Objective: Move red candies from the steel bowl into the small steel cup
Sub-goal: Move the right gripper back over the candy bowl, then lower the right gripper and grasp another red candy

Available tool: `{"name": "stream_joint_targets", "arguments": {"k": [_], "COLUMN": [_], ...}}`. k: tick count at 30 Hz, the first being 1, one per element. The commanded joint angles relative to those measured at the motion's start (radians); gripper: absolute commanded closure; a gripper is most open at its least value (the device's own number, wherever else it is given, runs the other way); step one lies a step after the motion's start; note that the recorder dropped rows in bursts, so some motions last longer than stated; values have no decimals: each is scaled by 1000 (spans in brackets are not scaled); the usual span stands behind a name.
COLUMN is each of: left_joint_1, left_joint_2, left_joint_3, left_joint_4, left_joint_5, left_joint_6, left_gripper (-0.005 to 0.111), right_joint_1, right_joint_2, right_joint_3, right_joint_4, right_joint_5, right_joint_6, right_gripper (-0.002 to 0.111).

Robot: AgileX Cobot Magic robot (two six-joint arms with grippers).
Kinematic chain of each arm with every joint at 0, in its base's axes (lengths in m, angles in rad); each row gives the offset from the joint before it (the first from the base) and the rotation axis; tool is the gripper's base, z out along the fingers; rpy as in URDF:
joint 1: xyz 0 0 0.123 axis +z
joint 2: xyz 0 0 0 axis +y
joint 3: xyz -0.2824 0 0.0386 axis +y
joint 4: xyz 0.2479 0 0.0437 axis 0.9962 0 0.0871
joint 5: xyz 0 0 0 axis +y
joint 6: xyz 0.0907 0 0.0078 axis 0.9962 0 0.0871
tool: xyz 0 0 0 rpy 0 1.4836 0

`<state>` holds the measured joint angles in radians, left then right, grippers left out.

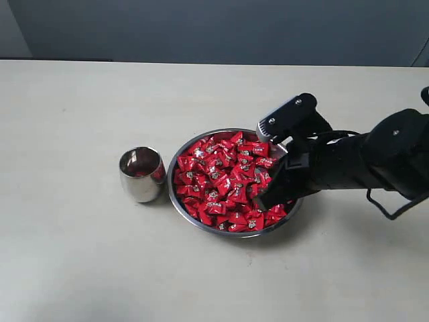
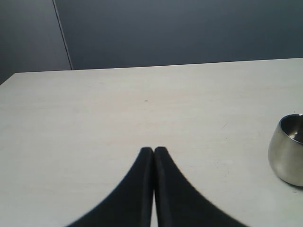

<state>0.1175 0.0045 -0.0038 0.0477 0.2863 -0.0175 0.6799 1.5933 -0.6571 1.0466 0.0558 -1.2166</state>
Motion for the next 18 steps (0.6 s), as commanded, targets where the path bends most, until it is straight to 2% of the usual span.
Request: {"name": "stream_joint_targets", "arguments": {"k": [1, 18], "left_joint_1": [1, 1], "left_joint_2": [-4, -4], "left_joint_3": [4, 4], "left_joint_4": [-3, -3], "left_joint_5": [-2, -2], "left_joint_6": [-2, -2], "left_gripper": [106, 106], "right_joint_1": [-3, 21], "right_joint_2": [41, 145], "right_joint_3": [-53, -107], "right_joint_4": [12, 32], "right_joint_5": [41, 35], "right_joint_6": [-4, -4], "right_gripper": [109, 109]}}
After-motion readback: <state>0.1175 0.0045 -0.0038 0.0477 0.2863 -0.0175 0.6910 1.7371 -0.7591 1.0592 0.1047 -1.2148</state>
